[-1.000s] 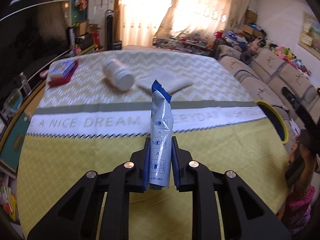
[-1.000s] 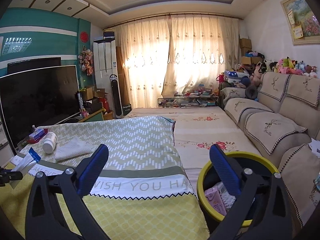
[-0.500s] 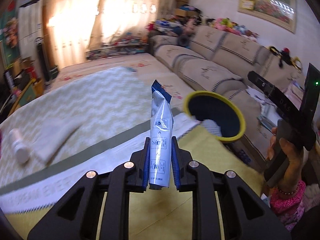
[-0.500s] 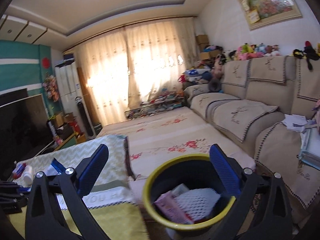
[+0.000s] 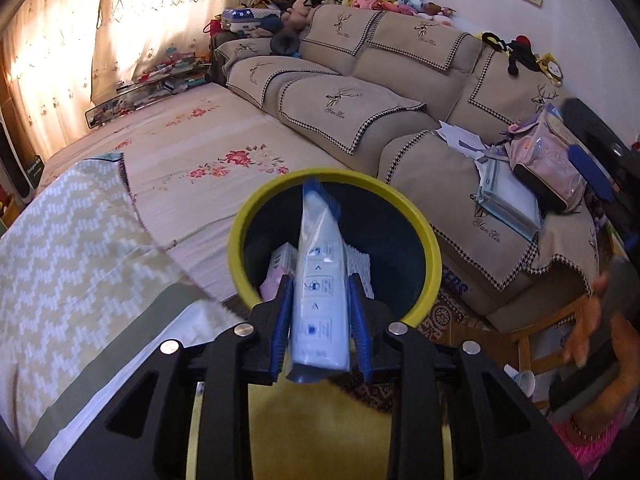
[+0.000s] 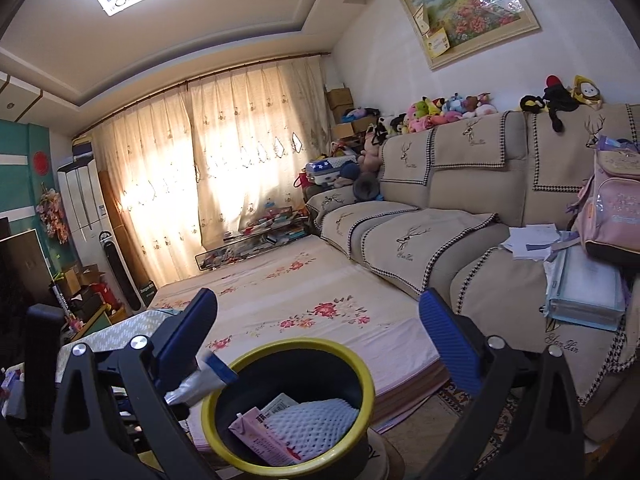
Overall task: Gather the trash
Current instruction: 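Carry the tube over the bin and open the left tool, then move the empty left tool back over the bed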
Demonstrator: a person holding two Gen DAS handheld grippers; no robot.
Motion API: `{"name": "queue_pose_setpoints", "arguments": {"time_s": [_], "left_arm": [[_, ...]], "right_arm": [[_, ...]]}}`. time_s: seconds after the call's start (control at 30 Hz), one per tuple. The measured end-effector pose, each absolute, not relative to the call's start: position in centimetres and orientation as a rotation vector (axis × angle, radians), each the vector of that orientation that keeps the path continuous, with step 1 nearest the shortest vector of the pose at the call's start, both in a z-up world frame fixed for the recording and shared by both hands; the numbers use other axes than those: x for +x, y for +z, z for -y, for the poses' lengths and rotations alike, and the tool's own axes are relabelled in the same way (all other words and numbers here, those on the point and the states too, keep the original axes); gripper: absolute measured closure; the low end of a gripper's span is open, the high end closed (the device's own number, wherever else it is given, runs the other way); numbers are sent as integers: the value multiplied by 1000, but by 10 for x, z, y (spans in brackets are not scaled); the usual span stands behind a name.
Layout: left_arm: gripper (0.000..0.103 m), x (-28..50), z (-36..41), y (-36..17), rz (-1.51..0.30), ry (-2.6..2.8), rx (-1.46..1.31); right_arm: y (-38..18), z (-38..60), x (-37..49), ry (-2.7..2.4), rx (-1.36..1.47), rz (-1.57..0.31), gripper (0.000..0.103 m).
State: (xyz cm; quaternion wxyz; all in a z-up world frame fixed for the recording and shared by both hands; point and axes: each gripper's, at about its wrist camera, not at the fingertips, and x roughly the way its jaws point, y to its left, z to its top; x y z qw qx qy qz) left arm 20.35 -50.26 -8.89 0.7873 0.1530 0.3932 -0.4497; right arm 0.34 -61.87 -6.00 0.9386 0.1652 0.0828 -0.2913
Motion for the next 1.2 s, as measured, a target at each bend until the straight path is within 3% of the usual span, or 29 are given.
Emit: {"name": "queue_pose_setpoints", "arguments": {"time_s": [0.03, 0.1, 0.33, 0.57, 0.67, 1.0, 1.2], "left_arm": [[66, 209, 511, -91, -842, -975, 324], [39, 218, 520, -95, -822, -963, 312], [38, 214, 461, -70, -728, -913, 202], [23, 180, 323, -42, -619, -728, 108], [21, 167, 262, -35, -600, -620, 68], [17, 121, 91, -39, -586, -262, -5], [17, 108, 37, -44, -595, -200, -78]], "right_arm": [[-60, 621, 3, -597, 340, -169, 7], [-61, 622, 3, -594, 346, -174, 7], [-66, 609, 23, -535, 340, -217, 7], [-70, 567, 64, -383, 307, -304, 7], [-68, 538, 87, -269, 297, -348, 7], [-57, 393, 167, 138, 179, -481, 7], [-63, 292, 216, 306, 44, -568, 7]]}}
